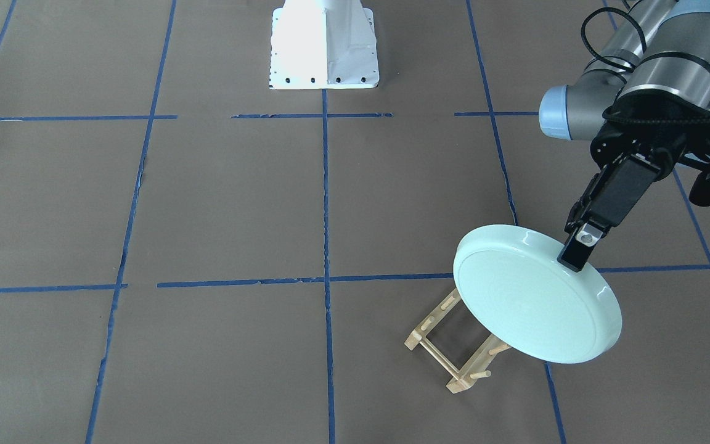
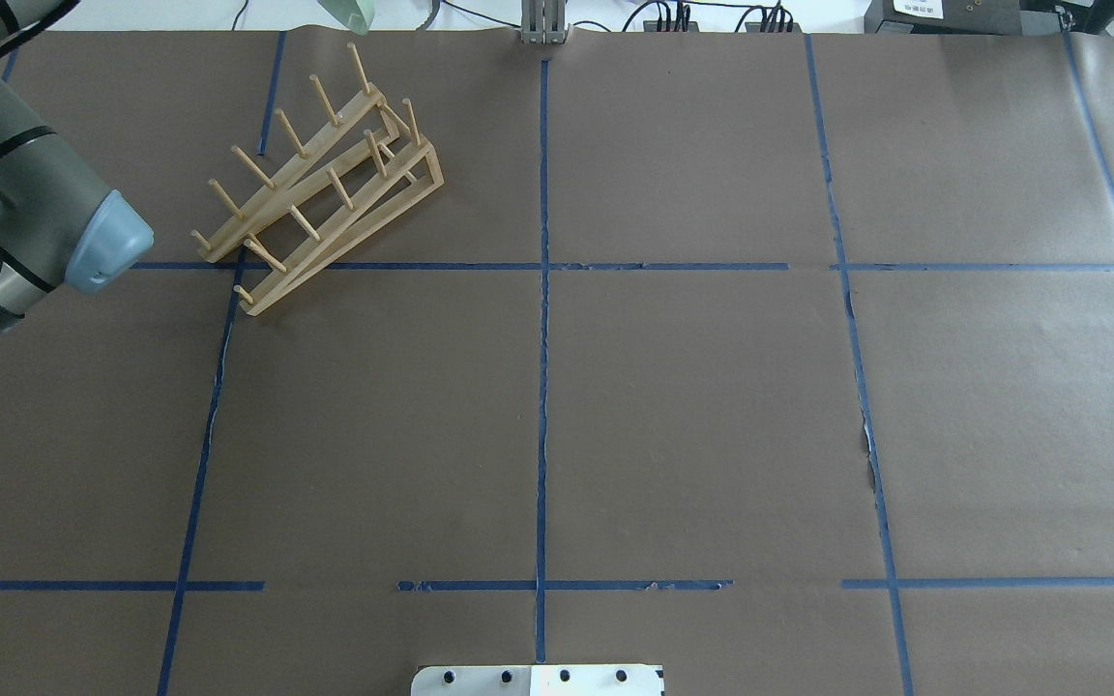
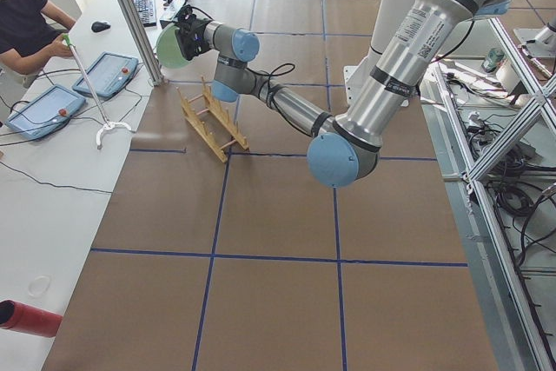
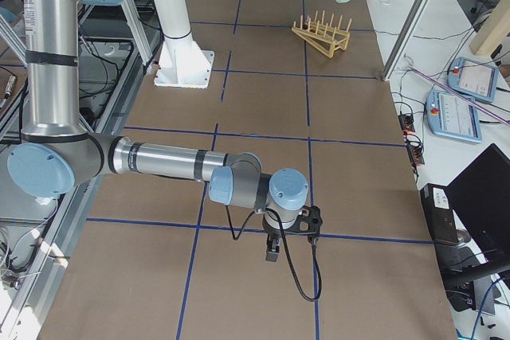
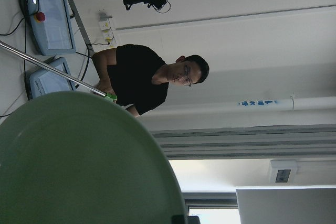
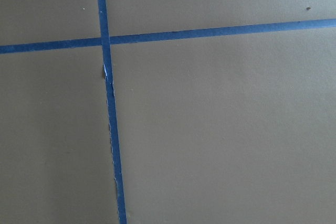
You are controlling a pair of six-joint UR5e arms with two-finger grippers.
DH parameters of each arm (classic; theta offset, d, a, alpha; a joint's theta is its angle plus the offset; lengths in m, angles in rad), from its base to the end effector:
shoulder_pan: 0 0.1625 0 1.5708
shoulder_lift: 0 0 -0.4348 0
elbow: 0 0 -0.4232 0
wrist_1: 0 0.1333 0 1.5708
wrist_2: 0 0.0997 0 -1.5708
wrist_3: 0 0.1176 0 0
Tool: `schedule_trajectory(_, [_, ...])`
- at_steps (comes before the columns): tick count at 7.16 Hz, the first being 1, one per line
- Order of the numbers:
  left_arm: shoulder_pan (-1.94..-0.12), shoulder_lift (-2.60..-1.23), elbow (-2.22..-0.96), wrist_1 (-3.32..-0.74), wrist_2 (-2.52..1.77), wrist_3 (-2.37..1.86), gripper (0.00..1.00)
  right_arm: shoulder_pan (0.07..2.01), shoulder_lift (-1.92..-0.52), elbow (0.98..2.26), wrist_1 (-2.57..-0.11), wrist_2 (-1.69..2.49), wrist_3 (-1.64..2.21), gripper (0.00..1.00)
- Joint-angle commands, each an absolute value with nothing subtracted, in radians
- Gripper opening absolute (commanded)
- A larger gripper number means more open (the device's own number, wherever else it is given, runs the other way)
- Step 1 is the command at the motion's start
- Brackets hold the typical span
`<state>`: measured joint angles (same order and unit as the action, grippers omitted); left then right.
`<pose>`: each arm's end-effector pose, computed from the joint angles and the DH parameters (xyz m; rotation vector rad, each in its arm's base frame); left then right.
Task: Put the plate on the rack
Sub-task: 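Lower the upright plate with the left gripper into the rack's peg slot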
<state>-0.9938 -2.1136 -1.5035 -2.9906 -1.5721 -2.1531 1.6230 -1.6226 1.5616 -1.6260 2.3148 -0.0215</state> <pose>0.2596 -0.6430 0.2091 0.4164 2.0001 -1.0400 0.0791 -0.4854 0.7200 -0.0834 -0.7468 0.0725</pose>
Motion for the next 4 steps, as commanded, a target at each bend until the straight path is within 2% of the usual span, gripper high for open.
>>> schedule_trajectory(1, [-0.925,-2.111,-1.474,-2.997,-1.516,-2.152,0.00,1.623,-1.623,1.562,-1.626,2.315,-0.021,1.00])
schedule_trajectory(4, [-0.861,-2.096,-1.440,-2.997,-1.457,-2.152,0.00,1.623,-1.623,1.562,-1.626,2.315,-0.021,1.00])
